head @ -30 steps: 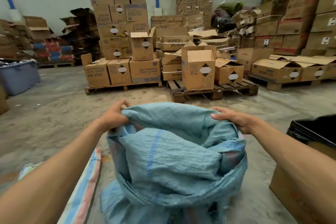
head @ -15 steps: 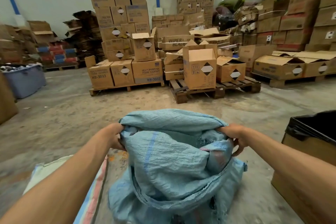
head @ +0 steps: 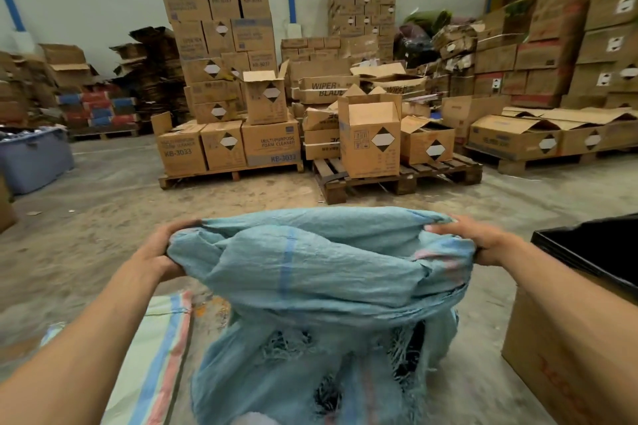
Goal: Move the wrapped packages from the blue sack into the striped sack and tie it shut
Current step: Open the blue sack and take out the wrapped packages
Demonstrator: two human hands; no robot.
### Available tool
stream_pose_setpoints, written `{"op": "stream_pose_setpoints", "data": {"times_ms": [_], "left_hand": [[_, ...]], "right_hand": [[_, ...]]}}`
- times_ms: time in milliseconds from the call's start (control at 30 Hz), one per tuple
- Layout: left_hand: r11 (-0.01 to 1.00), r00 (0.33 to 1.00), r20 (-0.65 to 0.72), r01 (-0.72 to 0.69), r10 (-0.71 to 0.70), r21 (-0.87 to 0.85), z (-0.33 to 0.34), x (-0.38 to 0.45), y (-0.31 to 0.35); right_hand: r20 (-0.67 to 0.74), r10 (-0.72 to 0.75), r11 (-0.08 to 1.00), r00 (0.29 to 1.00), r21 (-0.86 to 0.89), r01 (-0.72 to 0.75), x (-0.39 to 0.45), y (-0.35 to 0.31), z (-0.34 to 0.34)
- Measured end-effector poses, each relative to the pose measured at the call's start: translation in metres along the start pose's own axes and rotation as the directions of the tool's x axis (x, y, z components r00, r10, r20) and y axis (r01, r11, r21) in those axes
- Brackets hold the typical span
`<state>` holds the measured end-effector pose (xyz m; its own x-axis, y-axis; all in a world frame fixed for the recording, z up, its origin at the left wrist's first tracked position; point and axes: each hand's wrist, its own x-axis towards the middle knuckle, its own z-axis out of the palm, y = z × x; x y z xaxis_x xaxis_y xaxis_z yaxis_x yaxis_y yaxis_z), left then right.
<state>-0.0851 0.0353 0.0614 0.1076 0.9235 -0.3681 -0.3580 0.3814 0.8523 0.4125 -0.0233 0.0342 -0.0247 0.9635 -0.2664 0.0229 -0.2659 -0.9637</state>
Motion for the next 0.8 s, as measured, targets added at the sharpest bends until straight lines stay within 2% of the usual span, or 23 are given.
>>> {"op": "stream_pose_setpoints", "data": {"times_ms": [100, 167, 200, 267, 300, 367, 433, 500, 533, 567, 633, 733, 800], "left_hand": [[0.988, 0.982, 0.125, -0.135, 0.143, -0.075, -0.01, -0.002, 0.008], [0.97, 0.963, 0.121, -0.233, 0.239, -0.063, -0.011, 0.0, 0.014], [0.956, 0.953, 0.091, -0.292, 0.29, 0.007, -0.012, 0.0, 0.016], [0.896, 0.942, 0.105, -0.335, 0.318, 0.291, -0.019, 0.001, 0.019], [0.833, 0.944, 0.126, -0.328, 0.305, 0.445, -0.024, 0.0, 0.019], [0.683, 0.938, 0.109, -0.316, 0.33, 0.659, -0.039, 0.001, 0.019], [0.569, 0.897, 0.009, -0.288, 0.442, 0.771, -0.048, -0.001, 0.018], [0.436, 0.83, -0.114, -0.166, 0.546, 0.884, -0.053, -0.001, 0.011], [0.429, 0.817, -0.186, -0.082, 0.546, 0.9, -0.055, 0.001, 0.005], [0.492, 0.833, -0.265, -0.009, 0.485, 0.871, -0.054, 0.003, -0.002], [0.701, 0.911, -0.345, 0.092, 0.228, 0.707, -0.044, 0.001, -0.014], [0.929, 0.97, -0.226, 0.161, -0.087, 0.332, -0.017, -0.007, -0.012], [0.984, 0.982, -0.124, 0.154, -0.142, 0.094, -0.003, -0.009, -0.004]], "right_hand": [[-0.079, -0.083, 0.971, 0.993, -0.232, 0.063, -0.008, -0.003, -0.018], [-0.191, -0.191, 0.92, 0.963, -0.377, 0.108, -0.006, -0.004, -0.024], [-0.275, -0.26, 0.884, 0.925, -0.454, 0.113, -0.003, -0.005, -0.025], [-0.445, -0.39, 0.805, 0.806, -0.589, 0.064, 0.005, -0.01, -0.022], [-0.503, -0.447, 0.753, 0.74, -0.658, 0.007, 0.009, -0.013, -0.019], [-0.534, -0.518, 0.667, 0.668, -0.741, -0.076, 0.016, -0.018, -0.011], [-0.551, -0.507, 0.682, 0.663, -0.726, -0.082, 0.023, -0.017, -0.002], [-0.542, -0.439, 0.744, 0.717, -0.666, -0.049, 0.029, -0.015, 0.006], [-0.521, -0.397, 0.772, 0.756, -0.634, -0.032, 0.029, -0.014, 0.012], [-0.487, -0.366, 0.784, 0.793, -0.621, -0.02, 0.029, -0.014, 0.018], [-0.372, -0.363, 0.705, 0.855, -0.709, -0.009, 0.026, -0.016, 0.032], [-0.206, -0.381, 0.523, 0.901, -0.852, 0.027, 0.024, -0.016, 0.053], [-0.176, -0.395, 0.487, 0.902, -0.872, 0.043, 0.027, -0.011, 0.062]]}}
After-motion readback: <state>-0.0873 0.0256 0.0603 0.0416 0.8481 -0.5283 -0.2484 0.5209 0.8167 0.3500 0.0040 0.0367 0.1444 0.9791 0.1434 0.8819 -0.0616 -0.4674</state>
